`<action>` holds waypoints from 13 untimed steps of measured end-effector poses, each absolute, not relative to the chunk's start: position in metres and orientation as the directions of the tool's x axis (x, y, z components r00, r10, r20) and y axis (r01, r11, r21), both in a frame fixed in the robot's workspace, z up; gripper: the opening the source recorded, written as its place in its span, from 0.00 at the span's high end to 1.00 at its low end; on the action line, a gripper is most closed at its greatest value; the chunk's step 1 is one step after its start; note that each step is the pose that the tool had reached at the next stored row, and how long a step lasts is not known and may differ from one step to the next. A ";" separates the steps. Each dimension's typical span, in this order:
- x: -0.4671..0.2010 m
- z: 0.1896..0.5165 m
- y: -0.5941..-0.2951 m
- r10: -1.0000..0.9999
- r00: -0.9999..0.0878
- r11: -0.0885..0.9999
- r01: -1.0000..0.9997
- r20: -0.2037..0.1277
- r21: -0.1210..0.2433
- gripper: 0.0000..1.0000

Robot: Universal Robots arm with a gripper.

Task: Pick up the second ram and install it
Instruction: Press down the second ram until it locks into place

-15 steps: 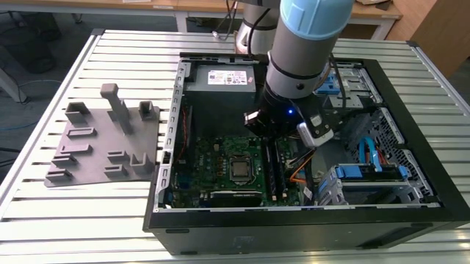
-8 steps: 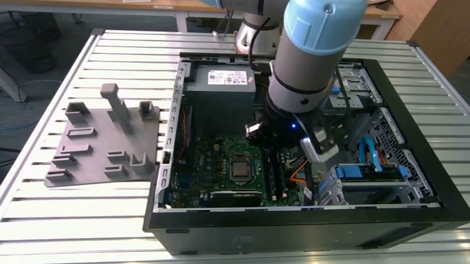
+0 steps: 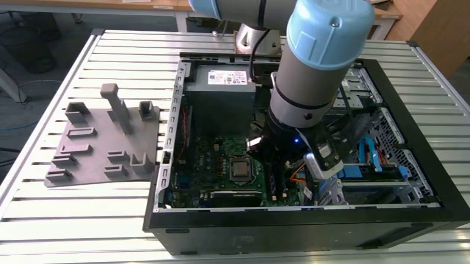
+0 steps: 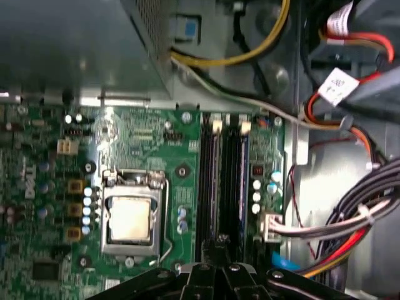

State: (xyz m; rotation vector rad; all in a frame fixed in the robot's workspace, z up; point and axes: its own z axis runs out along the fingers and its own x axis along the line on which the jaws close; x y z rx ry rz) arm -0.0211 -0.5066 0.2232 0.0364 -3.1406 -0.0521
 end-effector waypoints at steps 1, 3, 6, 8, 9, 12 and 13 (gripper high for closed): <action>-0.021 0.223 -0.507 -0.023 -1.000 0.999 -0.023 0.000 0.033 0.89; -0.021 0.221 -0.507 -0.023 -1.000 0.999 -0.023 0.000 0.032 0.89; -0.021 0.218 -0.507 -0.023 -1.000 0.999 -0.023 0.002 0.029 0.89; -0.021 0.216 -0.507 -0.023 -1.000 0.999 -0.023 0.002 0.028 0.89; -0.021 0.215 -0.507 -0.023 -1.000 0.999 -0.023 0.002 0.029 0.89; -0.021 0.217 -0.507 -0.023 -1.000 0.999 -0.023 0.002 0.030 0.89; -0.021 0.219 -0.507 -0.023 -1.000 0.999 -0.023 0.001 0.032 0.89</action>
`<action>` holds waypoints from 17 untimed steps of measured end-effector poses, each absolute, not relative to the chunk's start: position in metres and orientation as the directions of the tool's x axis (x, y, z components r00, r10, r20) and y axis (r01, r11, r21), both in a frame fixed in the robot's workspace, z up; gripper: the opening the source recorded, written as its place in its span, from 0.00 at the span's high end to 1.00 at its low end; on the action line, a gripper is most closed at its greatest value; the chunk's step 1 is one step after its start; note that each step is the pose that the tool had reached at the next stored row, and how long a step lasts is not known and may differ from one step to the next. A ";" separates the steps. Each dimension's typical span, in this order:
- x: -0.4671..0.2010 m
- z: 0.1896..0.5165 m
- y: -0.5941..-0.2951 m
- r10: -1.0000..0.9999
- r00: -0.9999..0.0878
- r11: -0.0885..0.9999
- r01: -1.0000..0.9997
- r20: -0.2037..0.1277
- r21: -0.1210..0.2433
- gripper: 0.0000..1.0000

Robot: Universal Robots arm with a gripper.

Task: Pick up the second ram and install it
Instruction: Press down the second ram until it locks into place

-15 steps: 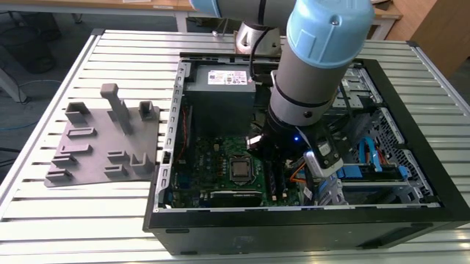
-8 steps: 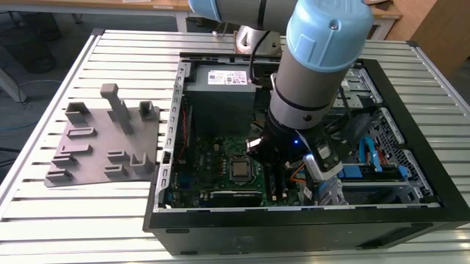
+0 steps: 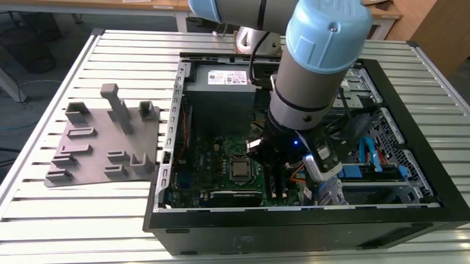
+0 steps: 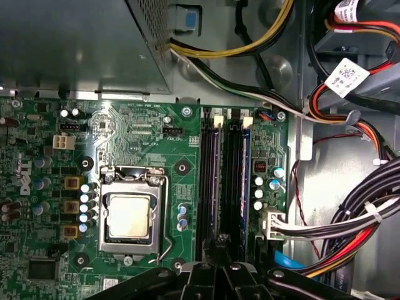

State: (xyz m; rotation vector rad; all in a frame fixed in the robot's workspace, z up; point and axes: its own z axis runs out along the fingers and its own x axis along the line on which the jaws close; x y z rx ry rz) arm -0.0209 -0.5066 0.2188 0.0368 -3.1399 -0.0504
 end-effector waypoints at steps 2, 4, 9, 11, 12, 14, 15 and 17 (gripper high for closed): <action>-0.021 0.227 -0.507 -0.024 -1.000 0.999 -0.023 0.001 0.030 0.89; -0.021 0.230 -0.506 -0.024 -1.000 0.999 -0.024 0.000 0.030 0.89; -0.021 0.231 -0.498 -0.025 -1.000 0.999 -0.025 0.001 0.029 0.89; -0.021 0.234 -0.496 -0.025 -1.000 0.999 -0.025 0.001 0.029 0.89; -0.021 0.237 -0.495 -0.025 -1.000 0.999 -0.025 0.001 0.029 0.89; -0.021 0.247 -0.495 -0.025 -1.000 0.999 -0.025 0.000 0.029 0.89; -0.021 0.250 -0.495 -0.025 -1.000 0.999 -0.025 0.000 0.029 0.89; -0.021 0.256 -0.495 -0.025 -1.000 0.999 -0.025 -0.001 0.030 0.89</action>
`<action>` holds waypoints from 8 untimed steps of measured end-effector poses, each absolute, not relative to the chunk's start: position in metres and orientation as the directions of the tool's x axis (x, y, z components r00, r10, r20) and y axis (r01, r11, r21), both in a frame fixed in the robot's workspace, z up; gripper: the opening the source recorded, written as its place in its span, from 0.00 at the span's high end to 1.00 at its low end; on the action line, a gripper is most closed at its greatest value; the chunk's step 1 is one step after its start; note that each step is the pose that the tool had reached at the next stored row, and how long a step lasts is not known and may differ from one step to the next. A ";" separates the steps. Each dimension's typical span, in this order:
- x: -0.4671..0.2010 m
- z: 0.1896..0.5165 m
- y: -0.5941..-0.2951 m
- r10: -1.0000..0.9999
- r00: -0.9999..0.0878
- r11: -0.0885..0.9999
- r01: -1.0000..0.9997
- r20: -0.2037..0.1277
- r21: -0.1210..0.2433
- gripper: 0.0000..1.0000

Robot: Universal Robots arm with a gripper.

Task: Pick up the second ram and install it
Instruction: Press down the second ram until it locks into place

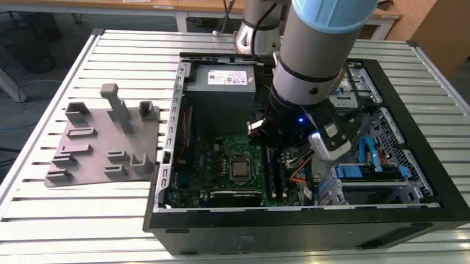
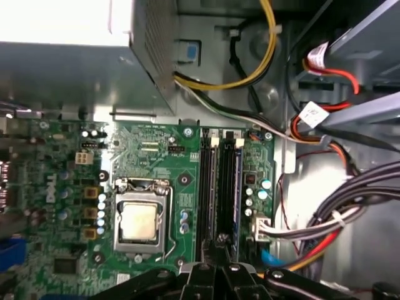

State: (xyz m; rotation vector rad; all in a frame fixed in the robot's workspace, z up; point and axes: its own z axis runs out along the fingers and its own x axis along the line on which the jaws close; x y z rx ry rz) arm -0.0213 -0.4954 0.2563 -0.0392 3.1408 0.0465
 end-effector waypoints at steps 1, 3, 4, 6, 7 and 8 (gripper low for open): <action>-0.021 0.259 -0.495 -0.025 -1.000 0.999 -0.025 -0.001 0.030 0.89; -0.021 0.261 -0.495 -0.025 -1.000 0.999 -0.025 -0.001 0.032 0.89; -0.021 0.261 -0.495 -0.025 -1.000 0.999 -0.025 -0.001 0.033 0.89; -0.021 0.261 -0.495 -0.025 -1.000 0.999 -0.025 -0.001 0.033 0.89; -0.021 0.261 -0.495 -0.025 -1.000 0.999 -0.025 -0.001 0.033 0.89; -0.021 0.261 -0.495 -0.025 -1.000 0.999 -0.025 -0.001 0.033 0.89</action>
